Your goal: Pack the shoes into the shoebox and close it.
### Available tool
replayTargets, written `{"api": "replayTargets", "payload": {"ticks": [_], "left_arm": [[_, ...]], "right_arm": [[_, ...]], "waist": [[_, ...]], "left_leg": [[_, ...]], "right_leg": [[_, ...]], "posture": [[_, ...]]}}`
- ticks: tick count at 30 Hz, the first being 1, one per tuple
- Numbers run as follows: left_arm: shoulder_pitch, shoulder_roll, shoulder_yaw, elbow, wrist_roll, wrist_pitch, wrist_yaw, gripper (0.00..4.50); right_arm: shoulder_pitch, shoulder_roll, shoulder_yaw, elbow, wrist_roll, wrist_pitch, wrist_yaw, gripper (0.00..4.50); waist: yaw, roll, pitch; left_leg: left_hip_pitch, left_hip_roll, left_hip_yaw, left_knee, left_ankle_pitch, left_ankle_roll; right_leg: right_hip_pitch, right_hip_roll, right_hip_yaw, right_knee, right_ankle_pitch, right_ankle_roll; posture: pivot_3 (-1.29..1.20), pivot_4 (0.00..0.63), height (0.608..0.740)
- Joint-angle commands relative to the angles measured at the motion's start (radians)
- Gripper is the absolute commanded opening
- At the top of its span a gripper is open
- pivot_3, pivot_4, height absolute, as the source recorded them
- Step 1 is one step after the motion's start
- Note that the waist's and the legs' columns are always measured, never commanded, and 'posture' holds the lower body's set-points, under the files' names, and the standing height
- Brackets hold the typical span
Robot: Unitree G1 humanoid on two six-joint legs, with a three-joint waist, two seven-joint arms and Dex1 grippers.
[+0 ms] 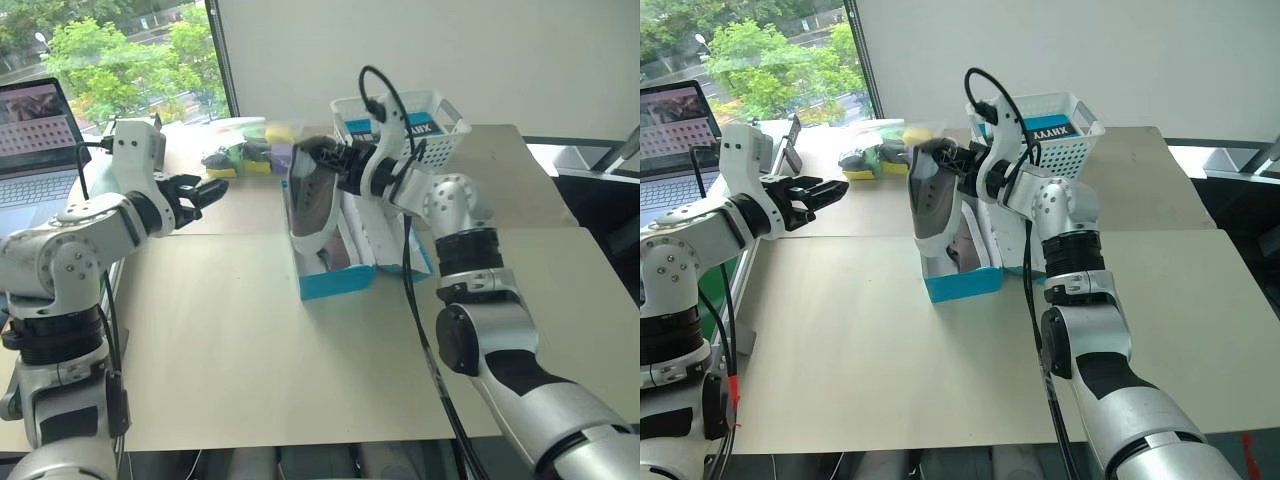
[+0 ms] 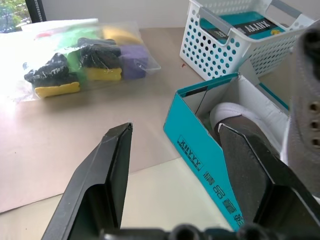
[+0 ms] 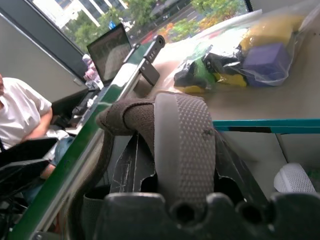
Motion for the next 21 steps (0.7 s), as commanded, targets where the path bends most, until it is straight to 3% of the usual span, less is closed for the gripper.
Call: {"api": "replayTargets", "payload": {"ticks": [1, 10, 16, 21], "left_arm": [[0.061, 0.047, 0.036, -0.083, 0.002, 0.007, -0.022, 2.94], [0.136, 0.083, 0.081, -0.164, -0.027, 0.049, -0.036, 2.94], [0.135, 0.093, 0.109, -0.193, -0.009, 0.046, -0.002, 2.94], [0.158, 0.103, 0.162, -0.237, -0.029, 0.078, 0.018, 2.94]], "right_arm": [[-0.077, 0.001, 0.030, 0.054, -0.059, -0.095, 0.137, 0.52], [-0.104, 0.041, 0.073, 0.137, -0.170, -0.178, 0.263, 0.52], [0.005, 0.079, 0.225, 0.135, -0.324, -0.353, 0.378, 0.52], [0.002, 0.080, 0.196, 0.226, -0.349, -0.418, 0.395, 0.52]], "waist": [[-0.002, 0.000, 0.000], [-0.002, 0.000, 0.000], [-0.006, 0.000, 0.000], [-0.004, 0.000, 0.000]], "left_leg": [[-0.001, 0.000, 0.000, 0.000, 0.000, 0.000], [-0.001, 0.001, 0.000, 0.000, 0.001, -0.001], [0.000, 0.001, 0.000, 0.000, 0.001, -0.001], [0.000, 0.001, 0.000, 0.000, 0.001, -0.001]], "right_leg": [[0.000, 0.000, 0.000, 0.000, 0.000, 0.000], [-0.001, 0.000, 0.000, 0.000, 0.000, 0.000], [-0.001, 0.000, 0.000, 0.001, 0.000, 0.000], [-0.001, 0.000, 0.000, 0.001, 0.000, 0.000]], "posture": [[0.00, 0.150, 0.740], [0.00, 0.150, 0.740], [0.00, 0.150, 0.740], [0.00, 0.150, 0.740]]}}
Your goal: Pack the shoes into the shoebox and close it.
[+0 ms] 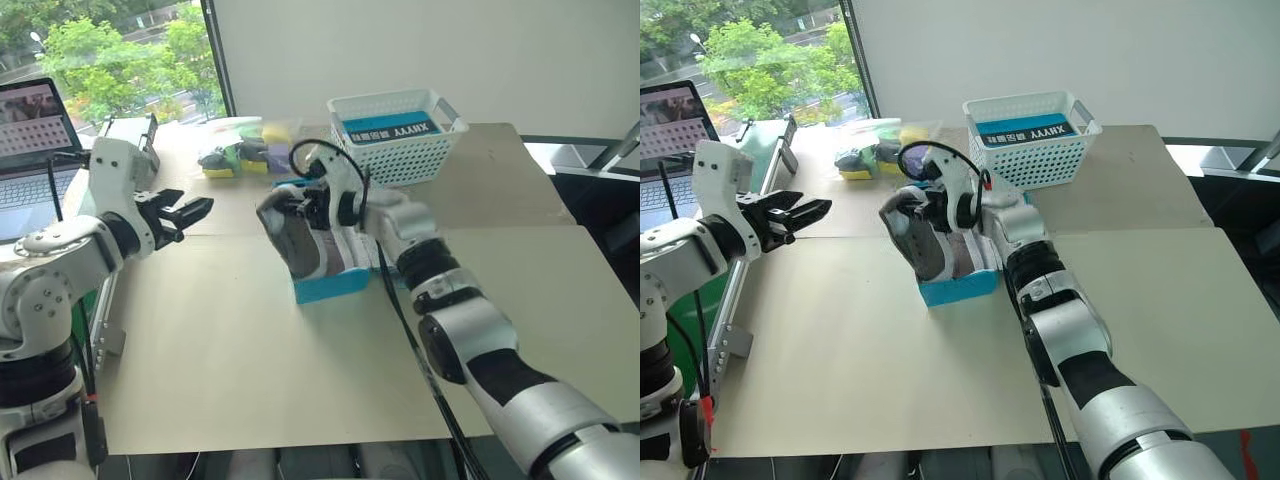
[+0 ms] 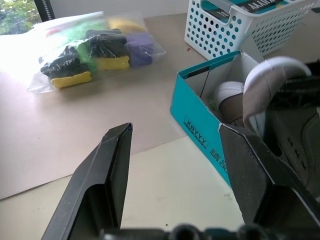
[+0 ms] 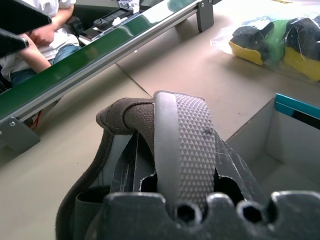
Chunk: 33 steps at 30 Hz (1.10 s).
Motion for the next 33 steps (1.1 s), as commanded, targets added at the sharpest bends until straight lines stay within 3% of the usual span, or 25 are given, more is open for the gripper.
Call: {"api": "replayTargets", "payload": {"ticks": [1, 10, 18, 20, 21, 29, 33], "left_arm": [[0.017, 0.026, 0.064, -0.075, -0.009, 0.025, 0.014, 2.94], [0.005, 0.012, 0.076, -0.111, -0.016, 0.059, 0.041, 2.94], [-0.007, -0.004, 0.091, -0.138, -0.032, 0.092, 0.067, 2.94], [-0.011, -0.007, 0.094, -0.141, -0.034, 0.099, 0.074, 2.99], [-0.014, -0.008, 0.095, -0.143, -0.036, 0.103, 0.077, 2.99], [-0.028, -0.026, 0.099, -0.159, -0.047, 0.124, 0.103, 2.99], [-0.034, -0.030, 0.098, -0.158, -0.050, 0.127, 0.109, 2.99]], "right_arm": [[-0.027, 0.001, -0.016, 0.078, -0.028, -0.056, 0.026, 0.52], [-0.067, 0.027, -0.025, 0.334, -0.143, -0.212, -0.073, 0.52], [-0.026, 0.052, 0.046, 0.422, -0.295, -0.311, -0.207, 0.52], [-0.014, 0.059, 0.070, 0.434, -0.338, -0.325, -0.238, 1.48], [-0.009, 0.061, 0.086, 0.439, -0.363, -0.329, -0.255, 1.66], [0.025, 0.056, 0.250, 0.466, -0.589, -0.334, -0.382, 4.43], [0.022, 0.081, 0.251, 0.458, -0.603, -0.326, -0.375, 4.48]], "waist": [[0.003, 0.000, 0.000], [0.004, 0.000, 0.000], [0.004, -0.001, -0.001], [0.004, -0.001, -0.001], [0.004, -0.002, -0.001], [0.006, -0.003, -0.002], [0.007, -0.005, -0.003]], "left_leg": [[0.000, 0.000, 0.000, 0.000, 0.000, 0.000], [0.002, 0.000, 0.000, 0.000, 0.000, 0.000], [0.006, 0.000, 0.000, 0.000, 0.000, -0.001], [0.010, 0.000, -0.001, 0.000, 0.000, -0.001], [0.012, 0.000, -0.001, 0.000, 0.000, -0.001], [0.024, 0.000, -0.003, 0.000, -0.001, 0.000], [0.026, -0.001, -0.005, -0.001, -0.001, 0.000]], "right_leg": [[0.000, 0.000, 0.000, 0.000, 0.000, 0.000], [0.002, 0.000, 0.000, 0.000, 0.000, 0.000], [0.006, 0.000, 0.000, 0.001, 0.000, 0.000], [0.011, 0.000, 0.000, 0.000, 0.000, 0.000], [0.014, 0.000, -0.001, -0.002, 0.000, 0.000], [0.026, 0.000, -0.001, -0.005, 0.000, 0.000], [0.029, 0.000, -0.003, -0.006, 0.000, 0.000]], "posture": [[0.00, 0.150, 0.740], [0.00, 0.150, 0.740], [0.00, 0.150, 0.740], [0.00, 0.150, 0.740], [0.00, 0.150, 0.740], [0.00, 0.150, 0.740], [0.00, 0.150, 0.740]]}}
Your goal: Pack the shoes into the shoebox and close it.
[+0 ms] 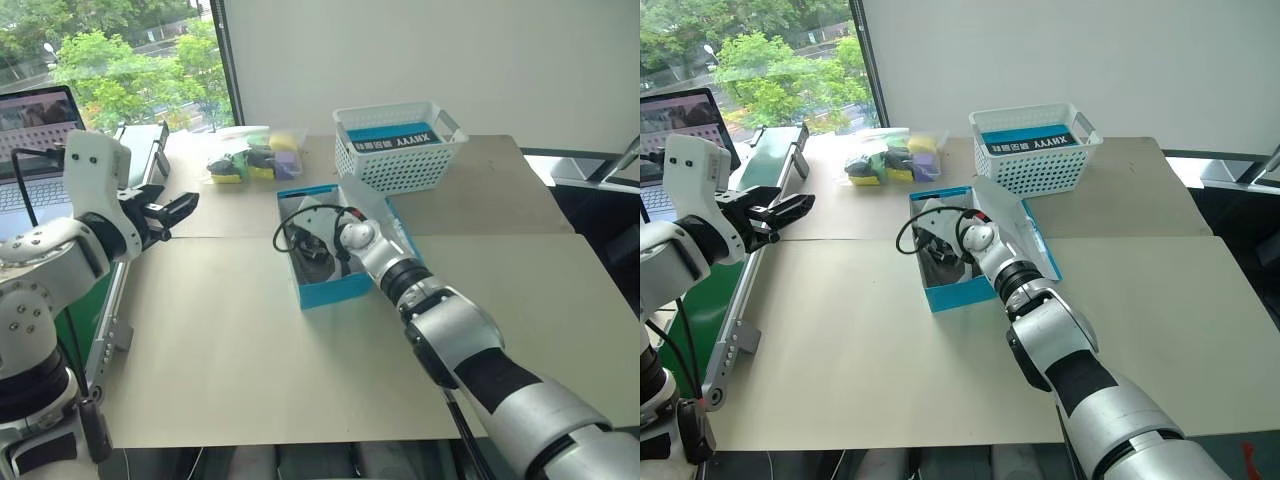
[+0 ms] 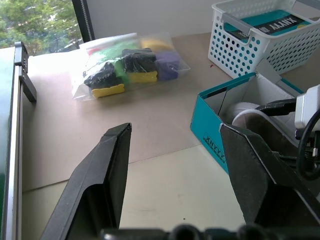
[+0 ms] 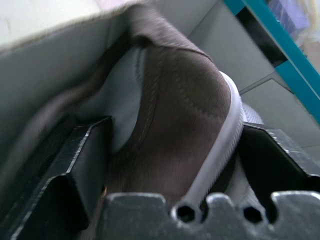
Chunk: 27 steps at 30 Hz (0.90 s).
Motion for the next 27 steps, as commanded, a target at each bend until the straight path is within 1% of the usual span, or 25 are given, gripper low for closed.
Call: {"api": "replayTargets", "payload": {"ticks": [1, 4, 8, 10, 12, 14, 15, 18, 19, 20, 21, 22, 23, 24, 25, 26, 27], "left_arm": [[-0.029, 0.003, 0.024, -0.033, -0.005, 0.000, 0.006, 2.99], [-0.032, 0.002, 0.011, -0.028, -0.003, -0.005, 0.002, 2.99], [-0.042, 0.004, -0.005, -0.016, 0.001, -0.014, -0.007, 2.99], [-0.049, 0.010, -0.018, -0.002, 0.001, -0.025, -0.025, 2.99], [-0.054, 0.013, -0.028, 0.006, 0.000, -0.031, -0.041, 2.99], [-0.055, 0.022, -0.060, 0.008, -0.012, -0.042, -0.088, 2.99], [-0.053, 0.028, -0.075, 0.008, -0.021, -0.047, -0.113, 2.99], [-0.042, 0.059, -0.122, 0.000, -0.030, -0.072, -0.194, 2.99], [-0.039, 0.066, -0.129, 0.000, -0.030, -0.079, -0.211, 2.99], [-0.037, 0.078, -0.144, 0.001, -0.034, -0.089, -0.240, 2.99], [-0.038, 0.091, -0.164, 0.000, -0.040, -0.104, -0.279, 2.99], [-0.041, 0.101, -0.183, 0.002, -0.047, -0.115, -0.312, 2.99], [-0.043, 0.111, -0.204, 0.003, -0.051, -0.129, -0.346, 2.99], [-0.045, 0.120, -0.224, 0.003, -0.052, -0.144, -0.374, 2.99], [-0.049, 0.129, -0.247, 0.005, -0.051, -0.161, -0.409, 2.99], [-0.053, 0.138, -0.269, 0.007, -0.049, -0.179, -0.441, 2.99], [-0.056, 0.147, -0.288, 0.010, -0.045, -0.196, -0.471, 2.99]], "right_arm": [[0.036, 0.018, 0.003, 0.054, -0.018, 0.036, 0.037, 4.48], [-0.004, 0.014, -0.052, 0.029, 0.029, 0.037, 0.071, 4.48], [-0.068, -0.014, -0.176, -0.038, 0.152, 0.080, 0.186, 4.48], [-0.087, -0.048, -0.261, -0.119, 0.252, 0.165, 0.278, 4.48], [-0.085, -0.075, -0.297, -0.192, 0.300, 0.234, 0.329, 4.48], [-0.027, -0.130, -0.293, -0.381, 0.335, 0.337, 0.425, 3.96], [0.013, -0.159, -0.279, -0.490, 0.348, 0.385, 0.475, 3.79], [0.131, -0.243, -0.246, -0.799, 0.391, 0.542, 0.567, 2.65], [0.155, -0.259, -0.240, -0.862, 0.402, 0.580, 0.575, 2.42], [0.193, -0.300, -0.229, -0.952, 0.415, 0.627, 0.601, 1.98], [0.242, -0.360, -0.218, -1.056, 0.424, 0.677, 0.636, 1.73], [0.285, -0.415, -0.207, -1.142, 0.429, 0.724, 0.659, 1.28], [0.328, -0.472, -0.194, -1.218, 0.432, 0.765, 0.678, 1.02], [0.363, -0.518, -0.186, -1.275, 0.435, 0.798, 0.687, 0.62], [0.411, -0.566, -0.190, -1.336, 0.444, 0.849, 0.691, 0.38], [0.455, -0.605, -0.199, -1.391, 0.456, 0.899, 0.689, 0.05], [0.497, -0.637, -0.211, -1.439, 0.469, 0.946, 0.682, 0.05]], "waist": [[-0.001, 0.000, 0.000], [-0.003, 0.000, 0.000], [-0.003, 0.000, 0.000], [-0.003, 0.000, 0.001], [-0.002, 0.000, 0.001], [-0.001, 0.001, 0.001], [0.001, 0.001, 0.001], [0.005, 0.001, 0.001], [0.006, 0.001, 0.001], [0.007, 0.001, 0.001], [0.007, 0.001, 0.001], [0.009, 0.001, 0.001], [0.013, 0.002, 0.002], [0.016, 0.002, 0.002], [0.022, 0.002, 0.002], [0.024, 0.002, 0.002], [0.024, 0.002, 0.002]], "left_leg": [[0.001, 0.000, 0.000, 0.000, 0.000, 0.000], [0.002, 0.000, -0.001, 0.000, -0.001, -0.001], [0.002, 0.000, -0.001, -0.001, -0.001, -0.001], [0.001, 0.000, -0.001, -0.001, -0.001, -0.001], [-0.002, 0.000, -0.002, -0.001, -0.001, -0.001], [-0.005, 0.000, -0.002, -0.001, -0.001, -0.001], [-0.007, 0.000, -0.002, -0.001, -0.001, -0.001], [-0.014, 0.000, -0.003, -0.001, -0.001, -0.001], [-0.015, 0.000, -0.003, -0.001, -0.001, -0.001], [-0.015, 0.000, -0.003, -0.001, -0.001, -0.001], [-0.015, 0.000, -0.003, -0.001, -0.001, -0.001], [-0.017, 0.000, -0.003, -0.001, -0.001, -0.001], [-0.019, 0.000, -0.003, -0.001, -0.001, -0.001], [-0.019, 0.000, -0.003, -0.001, -0.001, -0.001], [-0.019, 0.000, -0.003, -0.001, -0.001, -0.001], [-0.020, 0.000, -0.002, 0.000, -0.001, -0.001], [-0.019, 0.000, -0.002, 0.000, -0.001, 0.000]], "right_leg": [[0.001, 0.000, 0.000, 0.000, 0.000, 0.000], [0.002, 0.000, -0.001, 0.000, 0.000, 0.000], [0.002, 0.000, -0.001, -0.001, 0.000, 0.000], [0.001, 0.001, -0.001, -0.001, 0.000, 0.000], [-0.001, 0.001, -0.001, 0.000, 0.000, 0.000], [-0.003, 0.000, -0.001, 0.001, 0.000, 0.000], [-0.004, 0.000, -0.002, 0.001, 0.000, 0.000], [-0.011, 0.000, -0.003, 0.002, 0.000, 0.000], [-0.012, 0.000, -0.003, 0.002, 0.000, 0.000], [-0.012, 0.000, -0.003, 0.002, 0.000, 0.000], [-0.013, 0.001, -0.003, 0.002, 0.000, 0.000], [-0.014, 0.001, -0.003, 0.001, 0.000, 0.000], [-0.015, 0.001, -0.003, 0.001, 0.000, 0.000], [-0.015, 0.000, -0.003, 0.000, 0.000, 0.000], [-0.015, 0.000, -0.003, 0.000, 0.000, 0.000], [-0.015, 0.000, -0.003, -0.001, 0.000, 0.000], [-0.015, 0.001, -0.003, -0.002, 0.000, 0.000]], "posture": [[0.00, 0.150, 0.740], [0.00, 0.150, 0.740], [0.00, 0.150, 0.740], [0.00, 0.150, 0.740], [0.00, 0.150, 0.740], [0.00, 0.150, 0.740], [0.00, 0.150, 0.740], [0.00, 0.150, 0.740], [0.00, 0.150, 0.740], [0.00, 0.150, 0.740], [0.00, 0.150, 0.740], [0.00, 0.150, 0.740], [0.00, 0.150, 0.740], [0.00, 0.150, 0.740], [0.00, 0.150, 0.740], [0.00, 0.150, 0.740], [0.00, 0.150, 0.740]]}}
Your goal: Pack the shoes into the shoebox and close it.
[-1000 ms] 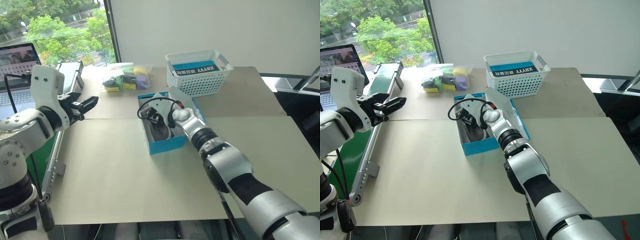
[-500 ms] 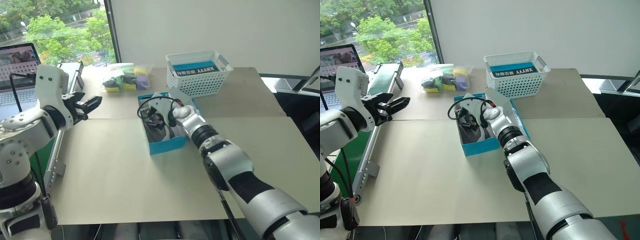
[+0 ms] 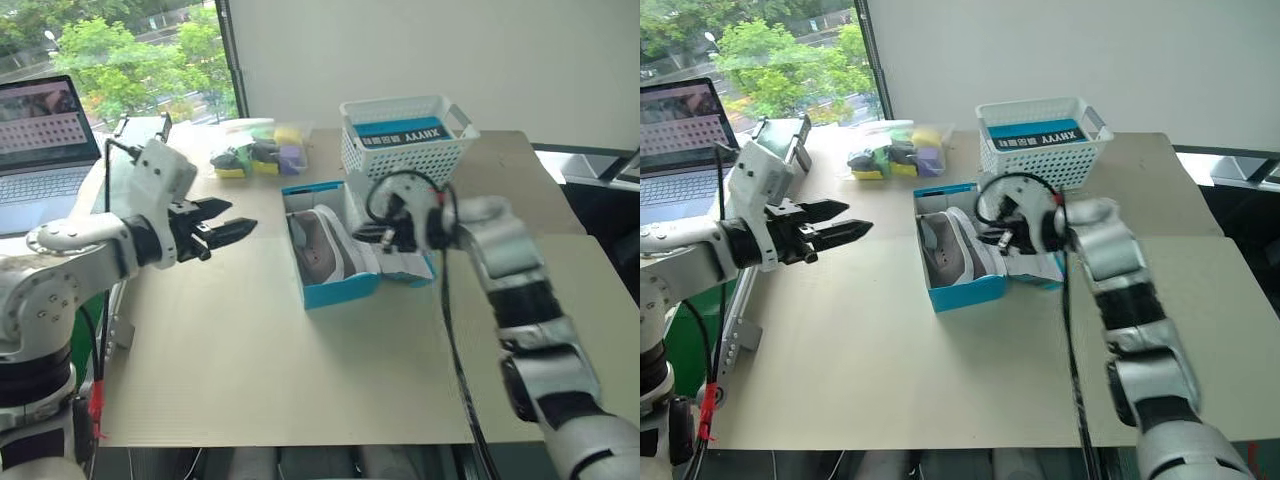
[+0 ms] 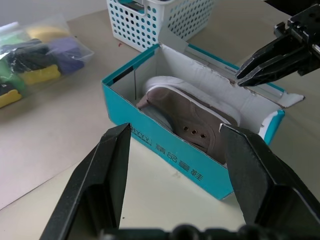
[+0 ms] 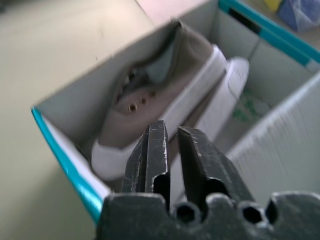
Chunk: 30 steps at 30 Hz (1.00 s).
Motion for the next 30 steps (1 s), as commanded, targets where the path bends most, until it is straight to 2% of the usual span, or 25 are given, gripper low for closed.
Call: {"api": "replayTargets", "payload": {"ticks": [1, 4, 6, 8, 11, 17, 23, 30], "left_arm": [[-0.024, 0.038, -0.060, -0.009, 0.007, -0.086, -0.117, 2.99], [-0.040, 0.062, -0.118, 0.010, 0.034, -0.141, -0.198, 2.99], [-0.053, 0.079, -0.165, 0.027, 0.067, -0.192, -0.252, 2.99], [-0.067, 0.096, -0.230, 0.041, 0.127, -0.262, -0.305, 2.99], [-0.101, 0.105, -0.301, 0.073, 0.197, -0.326, -0.358, 2.99], [-0.126, 0.132, -0.324, 0.111, 0.246, -0.378, -0.443, 2.99], [-0.142, 0.118, -0.316, 0.120, 0.259, -0.364, -0.452, 2.99], [-0.137, 0.135, -0.307, 0.104, 0.249, -0.350, -0.477, 2.99]], "right_arm": [[0.117, -0.092, -0.046, -0.212, 0.069, 0.183, -0.007, 0.05], [0.296, -0.165, -0.106, -0.363, 0.142, 0.328, -0.016, 0.05], [0.430, -0.168, -0.150, -0.430, 0.177, 0.364, -0.050, 0.05], [0.560, -0.057, -0.217, -0.384, 0.165, 0.176, -0.158, 0.05], [0.656, 0.126, -0.257, -0.221, 0.112, -0.062, -0.349, 0.05], [0.691, 0.282, -0.249, -0.118, 0.126, -0.197, -0.473, 0.05], [0.592, 0.379, -0.372, 0.107, 0.178, -0.376, -0.604, 0.05], [0.431, 0.464, -0.558, 0.367, 0.309, -0.581, -0.714, 0.05]], "waist": [[0.000, 0.000, 0.000], [0.002, 0.000, 0.000], [0.006, 0.000, 0.000], [0.007, 0.000, 0.000], [-0.002, 0.000, 0.000], [-0.013, 0.000, 0.000], [-0.012, 0.000, 0.000], [-0.003, 0.001, 0.001]], "left_leg": [[0.000, 0.000, 0.000, 0.000, 0.000, 0.000], [0.001, 0.000, 0.000, 0.000, 0.000, 0.000], [0.001, 0.000, 0.000, 0.000, 0.000, 0.001], [0.001, 0.000, 0.000, 0.001, 0.000, 0.001], [0.002, 0.000, 0.000, 0.002, 0.000, 0.001], [0.005, 0.001, 0.003, 0.002, 0.001, 0.002], [0.009, 0.001, 0.003, 0.002, 0.001, 0.002], [0.013, 0.001, 0.002, 0.001, 0.000, 0.002]], "right_leg": [[0.000, 0.000, 0.000, -0.003, 0.000, 0.000], [0.001, 0.001, 0.001, -0.005, 0.000, 0.000], [0.002, 0.001, 0.001, -0.005, 0.000, 0.000], [0.004, 0.001, 0.000, -0.007, 0.000, 0.000], [0.005, 0.002, 0.003, -0.008, -0.001, 0.000], [0.005, 0.004, 0.006, -0.005, 0.000, 0.000], [0.010, 0.003, 0.006, -0.005, -0.001, 0.000], [0.014, 0.004, 0.005, -0.006, -0.001, 0.000]], "posture": [[0.00, 0.150, 0.740], [0.00, 0.150, 0.740], [0.00, 0.150, 0.740], [0.00, 0.150, 0.740], [0.00, 0.150, 0.740], [0.00, 0.150, 0.740], [0.00, 0.150, 0.740], [0.00, 0.150, 0.740]]}}
